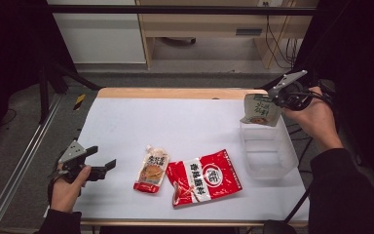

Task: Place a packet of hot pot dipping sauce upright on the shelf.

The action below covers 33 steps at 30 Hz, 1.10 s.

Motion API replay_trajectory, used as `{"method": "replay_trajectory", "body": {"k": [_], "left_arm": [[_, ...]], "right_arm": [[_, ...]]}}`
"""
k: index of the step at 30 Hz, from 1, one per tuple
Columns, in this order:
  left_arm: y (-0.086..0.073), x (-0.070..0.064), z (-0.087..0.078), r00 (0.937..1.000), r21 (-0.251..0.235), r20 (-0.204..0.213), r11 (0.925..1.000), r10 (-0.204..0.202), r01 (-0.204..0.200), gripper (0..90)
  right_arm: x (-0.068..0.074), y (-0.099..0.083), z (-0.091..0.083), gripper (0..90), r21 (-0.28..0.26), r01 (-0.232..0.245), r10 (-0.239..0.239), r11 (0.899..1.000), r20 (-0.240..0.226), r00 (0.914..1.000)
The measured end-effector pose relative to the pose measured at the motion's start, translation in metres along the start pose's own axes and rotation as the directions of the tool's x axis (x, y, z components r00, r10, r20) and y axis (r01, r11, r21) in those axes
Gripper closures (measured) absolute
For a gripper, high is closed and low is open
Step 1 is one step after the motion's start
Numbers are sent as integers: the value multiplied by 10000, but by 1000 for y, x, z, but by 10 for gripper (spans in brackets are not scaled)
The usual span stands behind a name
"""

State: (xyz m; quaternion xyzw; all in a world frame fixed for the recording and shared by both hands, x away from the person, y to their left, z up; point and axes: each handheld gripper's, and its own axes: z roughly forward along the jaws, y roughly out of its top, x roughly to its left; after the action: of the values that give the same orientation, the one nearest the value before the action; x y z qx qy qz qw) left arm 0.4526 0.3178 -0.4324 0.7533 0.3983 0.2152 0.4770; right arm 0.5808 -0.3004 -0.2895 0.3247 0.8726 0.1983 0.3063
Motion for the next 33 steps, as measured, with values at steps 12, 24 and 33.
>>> {"method": "replay_trajectory", "body": {"k": [12,24,33], "left_arm": [[0,-1,1,10000,44,28,10000,48,-49,66],[0,-1,2,10000,62,59,10000,66,-67,66],[0,-2,4,9999,76,112,10000,50,-51,66]], "right_arm": [[-2,-9,-1,900,53,-184,184,9998,2,9998],[3,-12,17,900,534,-343,370,9980,-492,9981],[-1,-17,42,897,840,-979,998,9916,-193,9948]]}}
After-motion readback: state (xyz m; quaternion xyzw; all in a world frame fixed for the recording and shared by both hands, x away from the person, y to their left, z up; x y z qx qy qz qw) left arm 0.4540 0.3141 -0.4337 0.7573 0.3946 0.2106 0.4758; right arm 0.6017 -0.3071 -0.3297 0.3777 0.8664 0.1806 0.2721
